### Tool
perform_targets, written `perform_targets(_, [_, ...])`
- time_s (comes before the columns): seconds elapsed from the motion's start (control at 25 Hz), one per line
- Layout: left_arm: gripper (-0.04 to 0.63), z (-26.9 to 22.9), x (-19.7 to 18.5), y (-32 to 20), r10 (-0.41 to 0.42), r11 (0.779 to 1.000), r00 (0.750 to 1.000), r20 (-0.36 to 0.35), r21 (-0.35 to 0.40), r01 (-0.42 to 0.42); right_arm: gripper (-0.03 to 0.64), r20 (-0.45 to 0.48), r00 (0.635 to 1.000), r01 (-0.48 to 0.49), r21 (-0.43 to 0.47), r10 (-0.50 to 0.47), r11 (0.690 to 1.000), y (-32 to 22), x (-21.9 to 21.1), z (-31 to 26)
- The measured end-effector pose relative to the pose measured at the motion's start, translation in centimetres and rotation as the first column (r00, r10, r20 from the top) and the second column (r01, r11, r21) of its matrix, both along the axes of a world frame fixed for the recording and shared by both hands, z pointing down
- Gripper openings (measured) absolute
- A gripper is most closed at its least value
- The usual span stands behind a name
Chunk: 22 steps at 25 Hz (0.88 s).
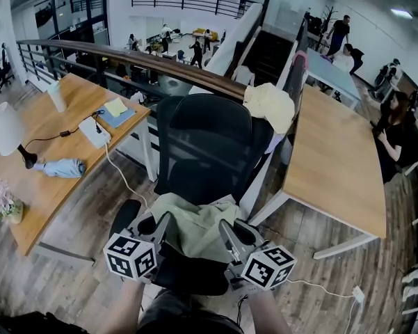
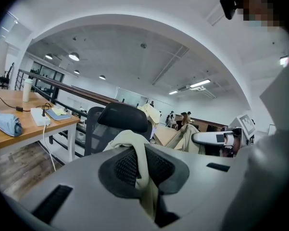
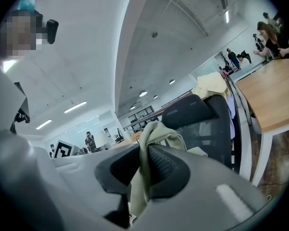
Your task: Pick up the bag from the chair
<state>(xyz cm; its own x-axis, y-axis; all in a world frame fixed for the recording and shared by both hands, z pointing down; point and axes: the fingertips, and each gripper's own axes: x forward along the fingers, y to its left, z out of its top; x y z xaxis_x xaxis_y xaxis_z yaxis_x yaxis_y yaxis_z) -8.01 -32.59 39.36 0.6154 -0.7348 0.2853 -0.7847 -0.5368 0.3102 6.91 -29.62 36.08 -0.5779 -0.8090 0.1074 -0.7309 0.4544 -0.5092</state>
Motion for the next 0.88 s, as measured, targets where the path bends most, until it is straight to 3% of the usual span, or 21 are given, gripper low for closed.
perform_targets(0.88, [0.017, -8.0, -0.7, 0.2, 0.0, 0.989, 1.0, -0.025, 0.148, 0.003, 0.051, 0.079, 0.997, -0.003, 0.14, -0.009, 0.99, 0.4, 0.3, -8.5])
